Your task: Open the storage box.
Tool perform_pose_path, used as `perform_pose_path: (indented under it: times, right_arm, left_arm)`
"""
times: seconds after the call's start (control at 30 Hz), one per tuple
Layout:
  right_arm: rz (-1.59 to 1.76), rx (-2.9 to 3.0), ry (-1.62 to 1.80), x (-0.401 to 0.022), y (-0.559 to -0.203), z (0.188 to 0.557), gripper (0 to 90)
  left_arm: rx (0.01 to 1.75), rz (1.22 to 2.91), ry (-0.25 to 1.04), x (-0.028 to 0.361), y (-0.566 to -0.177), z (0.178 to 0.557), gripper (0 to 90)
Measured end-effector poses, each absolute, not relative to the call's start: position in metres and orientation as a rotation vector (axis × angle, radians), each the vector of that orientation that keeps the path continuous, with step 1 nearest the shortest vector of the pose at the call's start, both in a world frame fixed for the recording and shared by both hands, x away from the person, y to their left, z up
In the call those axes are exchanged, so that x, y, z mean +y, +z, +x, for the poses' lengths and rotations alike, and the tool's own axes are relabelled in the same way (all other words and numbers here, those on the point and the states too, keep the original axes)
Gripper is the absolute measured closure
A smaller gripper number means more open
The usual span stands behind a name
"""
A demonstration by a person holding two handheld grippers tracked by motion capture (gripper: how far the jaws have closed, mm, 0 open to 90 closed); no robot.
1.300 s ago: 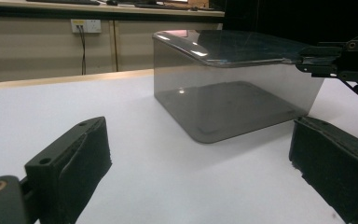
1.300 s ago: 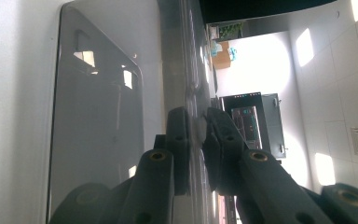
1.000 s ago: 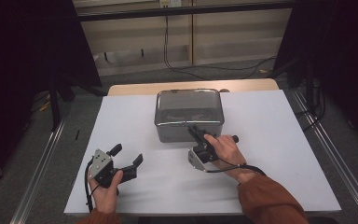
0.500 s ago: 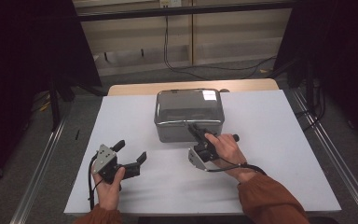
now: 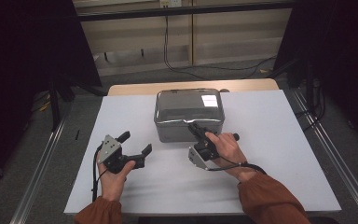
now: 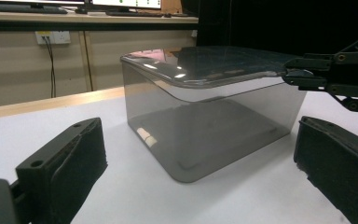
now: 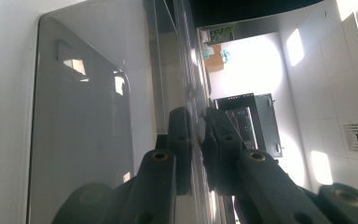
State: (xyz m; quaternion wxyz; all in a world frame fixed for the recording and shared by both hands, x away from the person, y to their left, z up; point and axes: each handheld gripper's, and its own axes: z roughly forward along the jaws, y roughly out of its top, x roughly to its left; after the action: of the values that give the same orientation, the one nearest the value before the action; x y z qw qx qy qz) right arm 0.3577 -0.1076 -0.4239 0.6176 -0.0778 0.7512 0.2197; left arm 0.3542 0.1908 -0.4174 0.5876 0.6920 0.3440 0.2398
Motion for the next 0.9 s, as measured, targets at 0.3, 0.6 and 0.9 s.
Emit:
perform_pose_path:
  times: [0.3,0.6,0.9]
  right_arm:
    - [-0.181,1.716,0.509,-0.107,-0.420,0.359,82.2]
    - [-0.185,1.699,0.509,-0.106,-0.414,0.361,82.3]
    - [-0.189,1.689,0.509,-0.106,-0.410,0.363,82.3]
  left_arm:
    - [0.746,1.658,0.549,0.176,-0.414,0.372,2.9]
    - [0.730,1.654,0.553,0.168,-0.409,0.389,4.0]
    - [0.737,1.677,0.609,0.165,-0.410,0.405,3.8]
